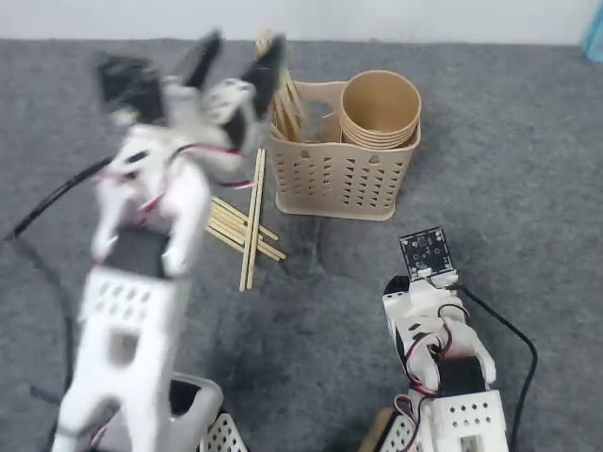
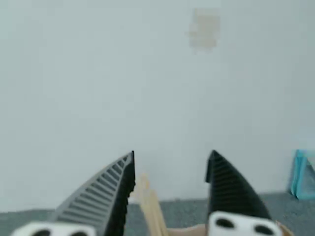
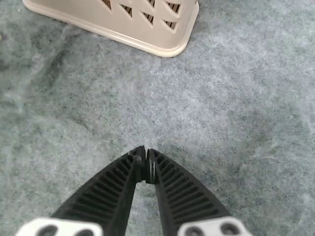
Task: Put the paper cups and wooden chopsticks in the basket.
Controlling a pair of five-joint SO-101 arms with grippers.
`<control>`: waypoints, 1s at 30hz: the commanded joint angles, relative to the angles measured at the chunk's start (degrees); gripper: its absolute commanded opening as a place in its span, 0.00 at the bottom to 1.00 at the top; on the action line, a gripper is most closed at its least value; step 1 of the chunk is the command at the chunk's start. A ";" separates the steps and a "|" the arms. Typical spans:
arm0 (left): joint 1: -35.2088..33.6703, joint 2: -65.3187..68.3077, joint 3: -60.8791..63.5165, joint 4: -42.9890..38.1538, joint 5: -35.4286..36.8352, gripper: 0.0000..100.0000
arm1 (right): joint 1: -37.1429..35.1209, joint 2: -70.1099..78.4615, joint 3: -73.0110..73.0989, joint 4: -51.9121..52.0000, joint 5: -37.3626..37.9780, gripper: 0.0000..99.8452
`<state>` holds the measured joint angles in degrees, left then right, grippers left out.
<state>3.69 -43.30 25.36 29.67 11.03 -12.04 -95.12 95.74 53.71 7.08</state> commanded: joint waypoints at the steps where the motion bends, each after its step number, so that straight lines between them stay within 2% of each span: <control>1: -8.00 -6.86 -4.53 7.56 0.18 0.12 | 0.66 -0.92 1.14 -0.04 -0.09 0.01; 8: -26.11 1.67 -4.62 14.07 0.79 0.01 | 0.48 -0.66 1.14 -0.04 -0.09 0.01; 12: -31.91 12.31 -4.88 14.42 4.40 0.01 | 0.40 -0.57 1.14 -0.04 -0.09 0.01; 18: -33.14 28.13 -7.60 14.33 4.66 0.01 | 0.40 -0.57 1.14 0.13 -0.44 0.01; 23: -33.14 41.93 -15.34 14.68 4.84 0.01 | 0.40 -0.57 1.14 0.13 -0.44 0.01; 26: -33.23 51.08 -21.58 14.77 8.09 0.01 | 0.40 -0.57 1.14 0.13 -0.44 0.01; 30: -33.85 63.12 -33.54 21.10 11.34 0.01 | 0.40 -0.57 1.14 -0.04 -0.44 0.01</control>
<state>-29.71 13.93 1.63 46.46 20.00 -12.04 -95.12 95.74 53.71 7.08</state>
